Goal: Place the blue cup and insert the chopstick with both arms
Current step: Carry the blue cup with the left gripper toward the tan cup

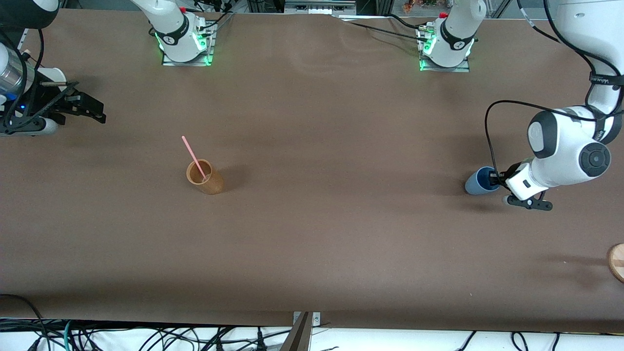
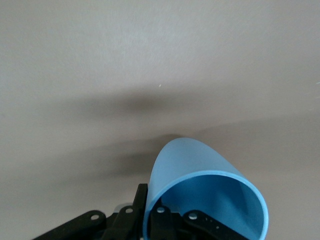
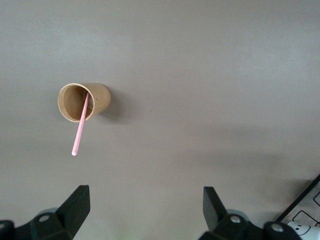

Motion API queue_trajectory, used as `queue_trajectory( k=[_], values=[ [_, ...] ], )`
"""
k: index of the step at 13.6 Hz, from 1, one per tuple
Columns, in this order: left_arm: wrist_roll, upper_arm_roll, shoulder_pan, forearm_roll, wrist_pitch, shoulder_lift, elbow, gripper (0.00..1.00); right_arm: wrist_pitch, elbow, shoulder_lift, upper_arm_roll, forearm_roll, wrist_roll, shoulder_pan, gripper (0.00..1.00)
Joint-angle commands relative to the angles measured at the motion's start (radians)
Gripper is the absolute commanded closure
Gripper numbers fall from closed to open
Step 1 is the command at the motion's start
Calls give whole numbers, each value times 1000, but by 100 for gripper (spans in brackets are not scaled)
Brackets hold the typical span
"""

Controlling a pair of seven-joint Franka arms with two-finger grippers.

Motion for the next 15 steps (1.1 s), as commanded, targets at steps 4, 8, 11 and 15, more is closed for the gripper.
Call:
queue_trajectory(
  k=[4, 8, 11, 15],
  values=[
    [-252, -40, -164, -55, -152, -24, 159, 100, -12, 10, -1, 8, 16, -9, -17, 0],
    [-552, -108, -301, -41, -156, -1, 230, 100, -10, 9, -1, 8, 16, -9, -17, 0],
    [-727, -108, -431, -41, -156, 60, 317, 100, -10, 9, -1, 8, 16, -9, -17, 0],
    [-890, -105, -565, -44, -155, 153, 394, 100, -10, 10, -1, 8, 16, -9, -17, 0]
  ],
)
